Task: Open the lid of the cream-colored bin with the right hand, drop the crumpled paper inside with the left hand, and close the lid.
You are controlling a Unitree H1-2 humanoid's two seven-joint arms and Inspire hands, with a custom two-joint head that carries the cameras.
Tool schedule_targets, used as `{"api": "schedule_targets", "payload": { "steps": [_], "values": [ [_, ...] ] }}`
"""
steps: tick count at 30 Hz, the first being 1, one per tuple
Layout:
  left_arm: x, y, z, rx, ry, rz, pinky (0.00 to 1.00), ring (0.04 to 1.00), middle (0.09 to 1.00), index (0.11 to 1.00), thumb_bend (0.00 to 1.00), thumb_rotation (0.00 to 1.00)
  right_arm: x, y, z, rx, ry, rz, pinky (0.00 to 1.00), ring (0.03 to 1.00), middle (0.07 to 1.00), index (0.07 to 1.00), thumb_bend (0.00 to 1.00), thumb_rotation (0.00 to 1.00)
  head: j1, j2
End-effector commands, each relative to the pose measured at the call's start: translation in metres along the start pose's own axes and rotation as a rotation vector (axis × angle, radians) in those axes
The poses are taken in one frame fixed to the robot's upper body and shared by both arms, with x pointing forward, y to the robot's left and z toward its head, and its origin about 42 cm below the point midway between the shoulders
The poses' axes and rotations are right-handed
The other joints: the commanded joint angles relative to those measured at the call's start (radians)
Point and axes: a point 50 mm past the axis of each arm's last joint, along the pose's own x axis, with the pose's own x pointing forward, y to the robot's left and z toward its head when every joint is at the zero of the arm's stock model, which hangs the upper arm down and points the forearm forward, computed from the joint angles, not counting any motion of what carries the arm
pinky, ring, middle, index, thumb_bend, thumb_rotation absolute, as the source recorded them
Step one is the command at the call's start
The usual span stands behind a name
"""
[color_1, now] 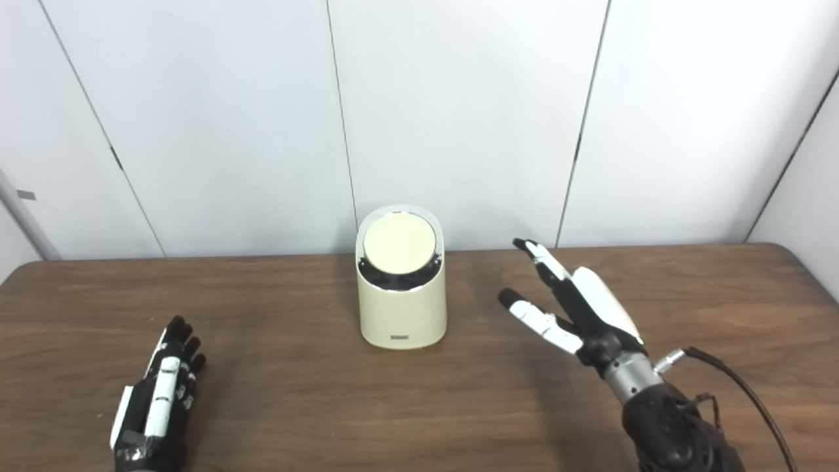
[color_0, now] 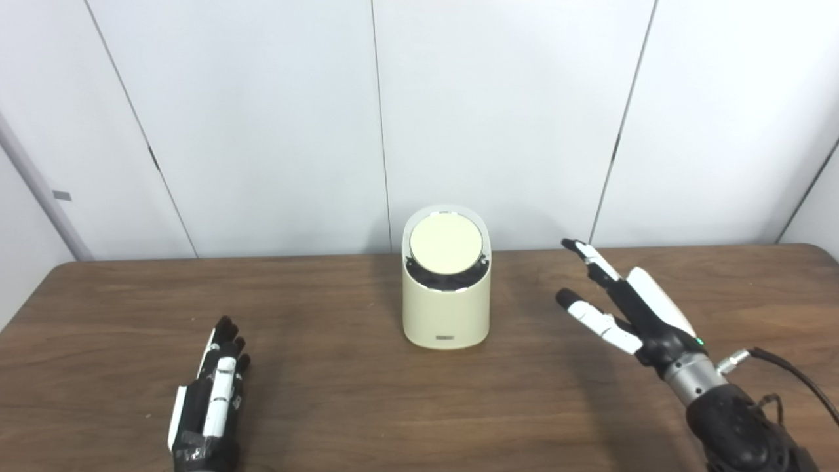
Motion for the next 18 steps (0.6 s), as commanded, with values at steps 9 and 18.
{"api": "schedule_targets", "payload": {
  "steps": [9, 18],
  "values": [
    [-0.004, 0.010, 0.001, 0.026, 0.003, -0.015, 1.00, 1.000, 1.000, 1.000, 0.56, 0.77, -0.012, 0.009, -0.028, 0.353, 0.063, -0.103, 0.94, 0.990, 0.998, 0.974, 0.57, 1.00, -0.005, 0.013],
    [-0.005, 0.012, 0.004, 0.028, 0.014, -0.022, 1.00, 1.000, 1.000, 1.000, 0.56, 0.79, -0.025, 0.018, -0.039, 0.551, 0.118, -0.134, 1.00, 1.000, 1.000, 1.000, 0.51, 1.00, -0.013, 0.027]
  ]
}}
